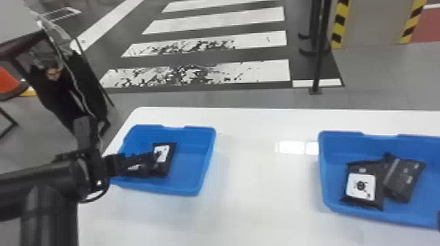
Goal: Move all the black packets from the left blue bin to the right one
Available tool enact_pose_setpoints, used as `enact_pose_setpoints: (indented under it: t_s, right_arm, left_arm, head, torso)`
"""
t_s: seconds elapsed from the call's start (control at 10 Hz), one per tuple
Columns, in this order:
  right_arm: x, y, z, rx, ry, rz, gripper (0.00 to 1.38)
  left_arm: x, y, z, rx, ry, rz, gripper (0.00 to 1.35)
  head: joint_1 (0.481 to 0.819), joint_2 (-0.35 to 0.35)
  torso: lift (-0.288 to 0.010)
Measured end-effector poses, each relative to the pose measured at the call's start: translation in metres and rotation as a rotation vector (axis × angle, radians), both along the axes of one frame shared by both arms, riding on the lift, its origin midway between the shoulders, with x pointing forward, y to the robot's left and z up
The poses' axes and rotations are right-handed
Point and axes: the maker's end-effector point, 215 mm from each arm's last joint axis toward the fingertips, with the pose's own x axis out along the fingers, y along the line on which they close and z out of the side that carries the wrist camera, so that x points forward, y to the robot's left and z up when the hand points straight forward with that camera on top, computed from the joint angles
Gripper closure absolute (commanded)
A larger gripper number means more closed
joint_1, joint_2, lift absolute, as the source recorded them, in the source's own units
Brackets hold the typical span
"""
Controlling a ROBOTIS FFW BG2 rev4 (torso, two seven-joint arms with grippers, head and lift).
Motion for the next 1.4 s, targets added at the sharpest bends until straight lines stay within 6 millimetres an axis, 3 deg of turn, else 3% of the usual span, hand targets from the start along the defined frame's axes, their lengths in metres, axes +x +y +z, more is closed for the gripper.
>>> enact_pose_setpoints:
  t_s: [0.2,0.3,0.4,0.5,0.6,0.7,0.9,1.1,1.4]
  right_arm:
    - [0.0,0.002,-0.005,0.024,0.011,0.001,0.14]
    - [0.0,0.002,-0.008,0.034,0.017,0.002,0.14]
    - [0.001,0.003,-0.011,0.045,0.023,0.002,0.14]
    - [0.0,0.003,-0.013,0.054,0.029,0.002,0.14]
    - [0.0,0.004,-0.016,0.059,0.035,0.004,0.14]
    - [0.0,0.005,-0.019,0.066,0.044,0.006,0.14]
    - [-0.001,0.006,-0.022,0.078,0.053,0.008,0.14]
    - [-0.003,0.008,-0.026,0.093,0.063,0.012,0.14]
    - [-0.004,0.008,-0.027,0.103,0.066,0.014,0.14]
  left_arm:
    - [-0.003,-0.002,-0.023,-0.019,0.09,0.027,0.16]
    - [-0.008,-0.003,-0.035,-0.034,0.14,0.041,0.23]
    - [-0.012,0.0,-0.044,-0.032,0.171,0.056,0.42]
    - [-0.01,0.004,-0.049,-0.029,0.18,0.064,0.8]
    - [-0.007,0.009,-0.049,-0.018,0.175,0.068,0.97]
    - [-0.003,0.014,-0.046,-0.001,0.163,0.069,1.22]
    - [0.003,0.023,-0.042,0.05,0.134,0.063,1.21]
    - [0.01,0.017,-0.032,0.087,0.094,0.014,1.21]
    - [0.004,-0.013,0.012,0.126,-0.015,-0.067,1.21]
  head:
    - [0.695,0.245]
    - [0.695,0.244]
    - [0.695,0.25]
    - [0.695,0.255]
    - [0.695,0.263]
    - [0.695,0.27]
    - [0.695,0.281]
    - [0.695,0.274]
    - [0.695,0.238]
  torso:
    - [-0.146]
    - [-0.146]
    - [-0.146]
    - [-0.146]
    - [-0.146]
    - [-0.146]
    - [-0.146]
    - [-0.146]
    - [-0.146]
